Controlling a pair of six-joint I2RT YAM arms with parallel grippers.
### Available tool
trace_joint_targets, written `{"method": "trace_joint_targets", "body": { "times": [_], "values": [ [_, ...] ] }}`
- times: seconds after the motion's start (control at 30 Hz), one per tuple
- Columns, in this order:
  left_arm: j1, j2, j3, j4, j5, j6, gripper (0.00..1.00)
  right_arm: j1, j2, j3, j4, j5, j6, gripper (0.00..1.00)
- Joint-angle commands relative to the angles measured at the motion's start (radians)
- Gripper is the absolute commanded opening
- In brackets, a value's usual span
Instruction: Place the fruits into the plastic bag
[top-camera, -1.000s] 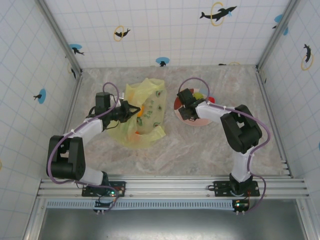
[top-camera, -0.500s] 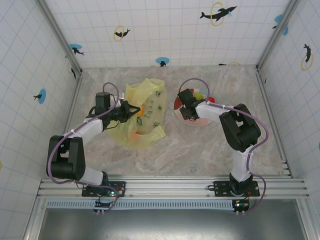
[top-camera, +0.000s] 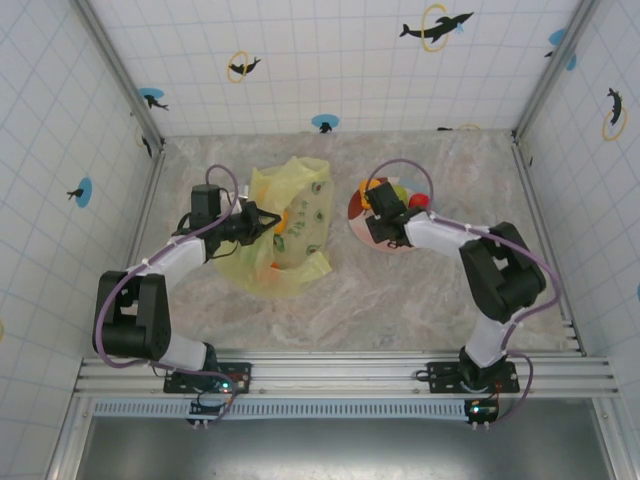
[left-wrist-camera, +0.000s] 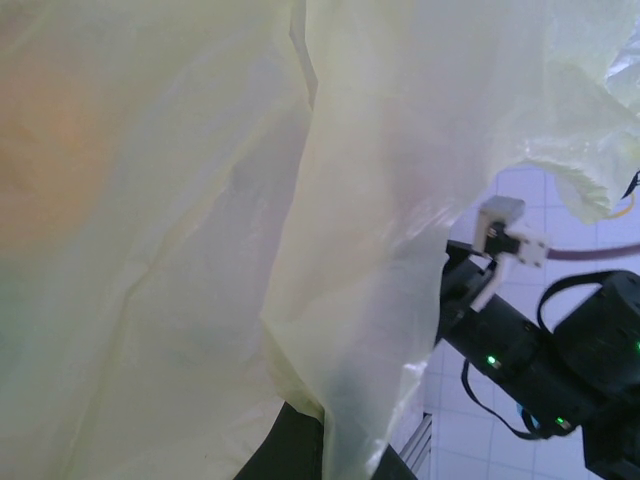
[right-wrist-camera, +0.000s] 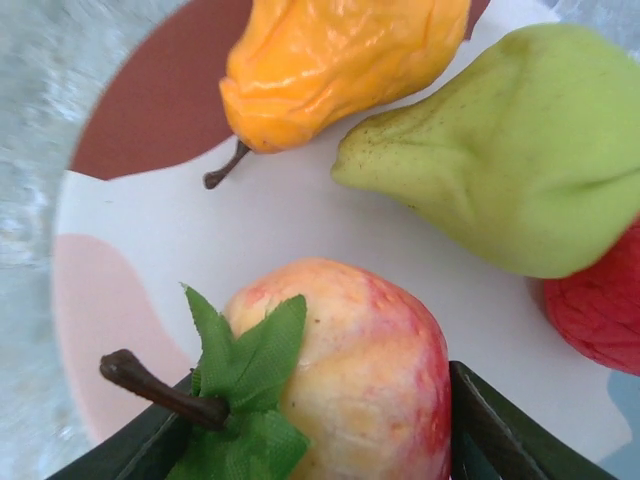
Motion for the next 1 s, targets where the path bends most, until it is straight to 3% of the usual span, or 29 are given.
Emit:
{"method": "trace_joint_targets", "body": {
  "times": [0.0, 0.2, 0.47, 0.97],
  "values": [
    [0.004, 0.005, 0.012, -0.007, 0.020, 0.009, 0.00, 0.007, -0.112, -0.058, 0.092, -0.102, 0.047, 0.56],
    [0.003, 0.003, 0.010, 0.004, 0.032, 0.003, 0.00, 0.071, -0.177, -0.153, 0.375, -0.383, 0.138, 0.55],
    [0.003, -0.016, 0.010, 0.038, 0.070, -0.002, 0.00, 0.175, 0.005, -0.064, 0.629, -0.494, 0.209, 0.55],
    [0.003, -0.035, -0.014, 0.128, 0.116, -0.066, 0.00, 0.292, 0.257, 0.050, 0.873, -0.628, 0.468, 0.55]
  ]
}}
